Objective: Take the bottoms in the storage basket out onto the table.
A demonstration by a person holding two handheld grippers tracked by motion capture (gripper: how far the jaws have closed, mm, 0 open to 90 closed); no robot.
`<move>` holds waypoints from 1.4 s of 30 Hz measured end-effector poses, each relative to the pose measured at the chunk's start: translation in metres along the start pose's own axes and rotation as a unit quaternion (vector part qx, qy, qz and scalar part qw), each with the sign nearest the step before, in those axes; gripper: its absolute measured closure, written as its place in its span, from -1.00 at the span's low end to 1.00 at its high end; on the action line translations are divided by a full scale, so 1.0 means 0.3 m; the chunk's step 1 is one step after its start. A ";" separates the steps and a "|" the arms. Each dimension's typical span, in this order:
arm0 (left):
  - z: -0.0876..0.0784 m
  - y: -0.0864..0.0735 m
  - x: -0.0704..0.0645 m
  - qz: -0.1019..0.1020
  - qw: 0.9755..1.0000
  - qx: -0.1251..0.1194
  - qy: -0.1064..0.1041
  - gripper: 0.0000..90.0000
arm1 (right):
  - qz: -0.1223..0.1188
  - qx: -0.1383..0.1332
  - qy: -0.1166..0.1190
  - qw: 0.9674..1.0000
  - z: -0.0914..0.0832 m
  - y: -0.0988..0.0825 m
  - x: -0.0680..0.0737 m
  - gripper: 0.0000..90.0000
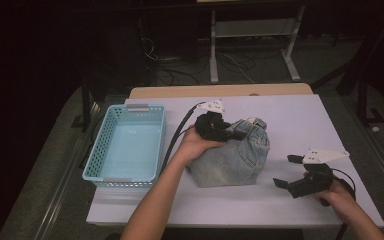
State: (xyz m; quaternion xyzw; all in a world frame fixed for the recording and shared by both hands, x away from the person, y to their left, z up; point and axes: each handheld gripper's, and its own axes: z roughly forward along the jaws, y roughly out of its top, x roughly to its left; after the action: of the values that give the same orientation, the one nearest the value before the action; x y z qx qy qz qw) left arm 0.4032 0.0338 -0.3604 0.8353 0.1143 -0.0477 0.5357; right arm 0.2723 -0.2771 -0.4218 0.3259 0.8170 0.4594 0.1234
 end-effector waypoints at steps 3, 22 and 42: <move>0.018 -0.016 -0.005 0.000 1.000 0.010 0.005 0.55 | -0.002 0.000 0.000 1.000 0.001 0.000 0.001 -1.00; 0.030 -0.054 -0.024 -0.036 0.999 0.017 0.021 -0.35 | -0.004 0.000 -0.001 1.000 -0.004 -0.002 0.001 -1.00; -0.093 -0.114 -0.064 -0.049 0.996 0.013 0.078 -0.86 | -0.006 0.005 -0.002 1.000 -0.002 -0.006 0.000 -1.00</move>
State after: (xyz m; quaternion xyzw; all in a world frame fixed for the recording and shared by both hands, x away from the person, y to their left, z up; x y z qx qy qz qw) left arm 0.3750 0.0701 -0.3749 0.8367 0.1963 -0.0099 0.5111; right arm 0.2713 -0.2781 -0.4229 0.3220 0.8212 0.4539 0.1261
